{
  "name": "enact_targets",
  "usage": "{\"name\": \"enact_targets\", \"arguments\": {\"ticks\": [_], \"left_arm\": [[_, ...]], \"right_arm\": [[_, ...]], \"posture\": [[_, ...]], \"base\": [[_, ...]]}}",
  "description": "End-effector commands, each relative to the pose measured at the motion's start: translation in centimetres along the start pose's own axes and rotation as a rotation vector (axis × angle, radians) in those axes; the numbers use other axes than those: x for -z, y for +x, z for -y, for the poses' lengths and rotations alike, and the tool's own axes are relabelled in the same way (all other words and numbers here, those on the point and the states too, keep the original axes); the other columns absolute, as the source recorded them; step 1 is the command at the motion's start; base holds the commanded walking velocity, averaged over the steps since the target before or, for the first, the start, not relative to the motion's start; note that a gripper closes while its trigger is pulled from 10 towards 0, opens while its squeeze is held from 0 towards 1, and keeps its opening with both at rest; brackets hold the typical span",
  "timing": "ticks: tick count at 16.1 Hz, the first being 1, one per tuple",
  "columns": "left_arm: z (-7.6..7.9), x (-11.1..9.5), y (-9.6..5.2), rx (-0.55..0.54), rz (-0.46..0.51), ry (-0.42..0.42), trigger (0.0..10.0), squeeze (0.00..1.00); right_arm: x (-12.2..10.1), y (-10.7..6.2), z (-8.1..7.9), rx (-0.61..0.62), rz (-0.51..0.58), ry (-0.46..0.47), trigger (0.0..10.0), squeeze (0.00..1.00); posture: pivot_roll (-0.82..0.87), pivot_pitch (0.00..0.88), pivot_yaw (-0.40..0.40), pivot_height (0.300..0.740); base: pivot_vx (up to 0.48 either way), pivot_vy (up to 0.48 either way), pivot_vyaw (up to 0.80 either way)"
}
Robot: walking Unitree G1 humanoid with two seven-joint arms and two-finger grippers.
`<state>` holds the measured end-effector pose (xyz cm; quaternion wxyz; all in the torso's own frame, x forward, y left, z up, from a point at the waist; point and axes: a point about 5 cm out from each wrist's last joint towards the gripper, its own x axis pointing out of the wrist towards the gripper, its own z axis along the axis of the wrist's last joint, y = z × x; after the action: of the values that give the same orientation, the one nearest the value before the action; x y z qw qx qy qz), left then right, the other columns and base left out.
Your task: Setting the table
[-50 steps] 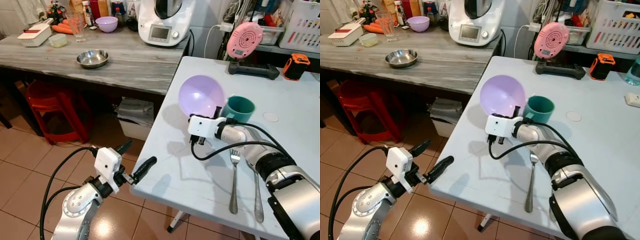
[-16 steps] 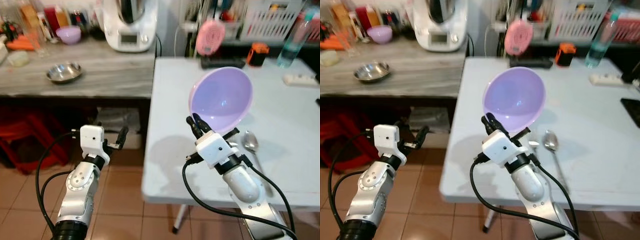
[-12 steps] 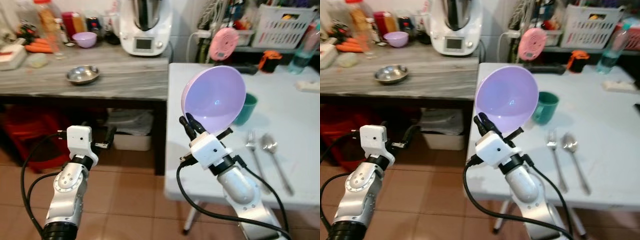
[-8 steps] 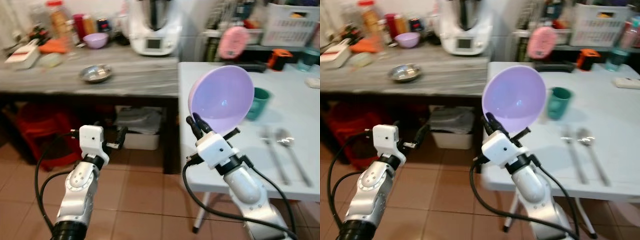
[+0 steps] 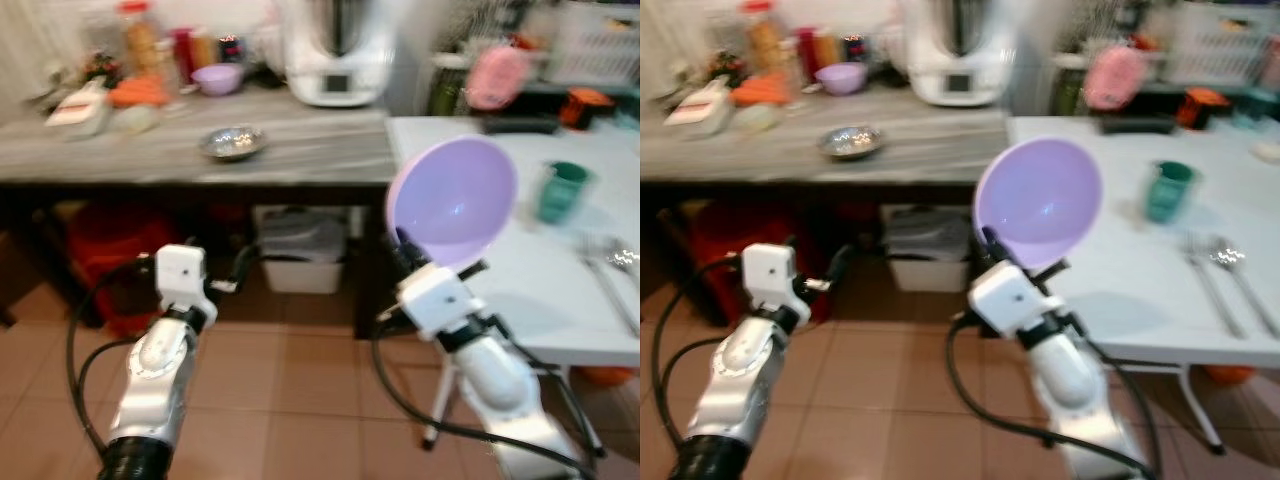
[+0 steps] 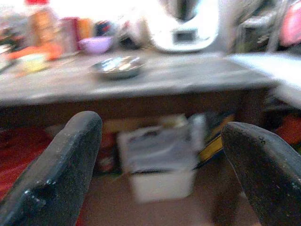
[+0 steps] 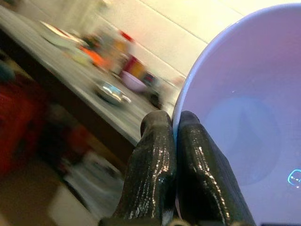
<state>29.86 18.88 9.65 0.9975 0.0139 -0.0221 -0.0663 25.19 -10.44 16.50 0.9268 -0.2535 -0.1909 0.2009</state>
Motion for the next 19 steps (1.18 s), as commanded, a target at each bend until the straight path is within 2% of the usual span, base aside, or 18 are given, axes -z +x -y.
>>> {"name": "enact_targets", "arguments": {"ticks": [1, 19], "left_arm": [[0.19, -0.38, 0.34, 0.006, 0.013, 0.004, 10.0, 0.0], [0.83, -0.13, 0.49, 0.012, 0.017, 0.001, 10.0, 0.0]], "right_arm": [[-0.15, 0.02, 0.7, 0.017, 0.007, -0.023, 10.0, 0.0], [-0.03, -0.11, 0.6, 0.008, 0.008, -0.023, 10.0, 0.0]], "posture": [[-0.03, 0.0, 0.043, 0.74], [-0.03, 0.0, 0.041, 0.74]], "base": [[0.0, 0.465, 0.0], [0.0, 0.467, 0.0]]}}
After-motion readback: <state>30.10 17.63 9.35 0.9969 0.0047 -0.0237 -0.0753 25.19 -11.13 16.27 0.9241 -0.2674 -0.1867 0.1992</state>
